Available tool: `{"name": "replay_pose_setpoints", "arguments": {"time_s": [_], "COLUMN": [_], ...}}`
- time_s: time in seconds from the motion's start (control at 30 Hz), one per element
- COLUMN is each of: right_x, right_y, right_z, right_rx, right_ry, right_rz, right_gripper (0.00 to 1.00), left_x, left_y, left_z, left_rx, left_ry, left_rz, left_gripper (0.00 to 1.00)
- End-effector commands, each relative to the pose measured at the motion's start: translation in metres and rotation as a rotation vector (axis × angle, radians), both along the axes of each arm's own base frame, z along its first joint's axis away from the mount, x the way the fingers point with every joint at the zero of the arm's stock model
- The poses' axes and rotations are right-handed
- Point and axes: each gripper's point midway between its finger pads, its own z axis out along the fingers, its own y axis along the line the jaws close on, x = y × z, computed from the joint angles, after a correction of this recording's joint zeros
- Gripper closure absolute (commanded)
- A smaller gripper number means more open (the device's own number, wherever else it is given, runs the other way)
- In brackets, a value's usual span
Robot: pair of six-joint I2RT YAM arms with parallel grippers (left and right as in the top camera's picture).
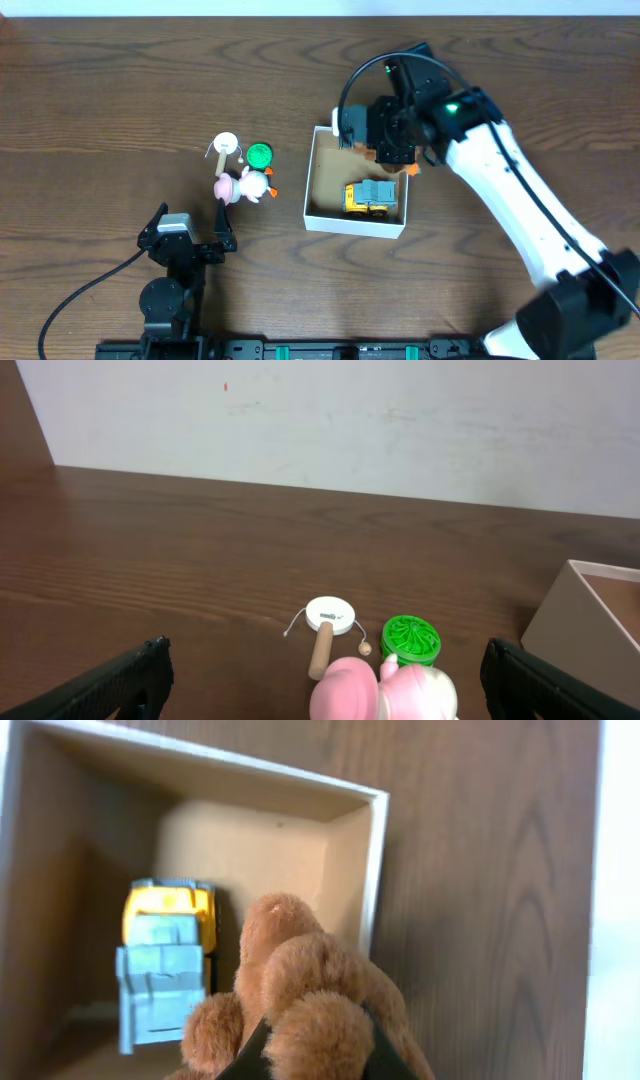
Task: Pack container
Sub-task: 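Carry the bear into the box beside the truck and release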
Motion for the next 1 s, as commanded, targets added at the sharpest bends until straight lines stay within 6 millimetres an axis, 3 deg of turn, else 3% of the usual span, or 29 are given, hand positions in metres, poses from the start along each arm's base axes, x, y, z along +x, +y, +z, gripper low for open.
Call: {"name": "replay_pose_setpoints", "arguments": {"time_s": [0.0, 0.2, 0.8, 0.93, 0.97], "right_x": [0.005, 0.015, 0.015, 0.015, 0.015], "right_y": [0.005, 0.011, 0.02, 0.02, 0.021], "right_z": [-0.02, -0.051, -0.1, -0.099, -0.098], "right_rx": [-0.051, -0.082, -0.085, -0.084, -0.084], "right_ry": [-0.024, -0.004, 0.1, 0.096, 0.096], "right_rz": [0.133, 0.186, 0.204, 0.205, 0.206], "right_gripper": [0.99, 0.99, 0.98, 0.77, 0.62], "left_x": [-0.001, -0.001, -0.001, -0.001, -0.001], "left_y": [0.006, 0.006, 0.006, 0.006, 0.006], "left_z": [-0.017, -0.017, -0.017, -0.017, -0.017], "left_rx": [0.0, 0.0, 0.0, 0.0, 0.0], "left_ry": [0.051, 0.051, 0.051, 0.051, 0.051], "left_rz": [0.032, 0.031, 0.032, 0.032, 0.032], "left_gripper": [0.02, 0.02, 0.02, 0.02, 0.02]}}
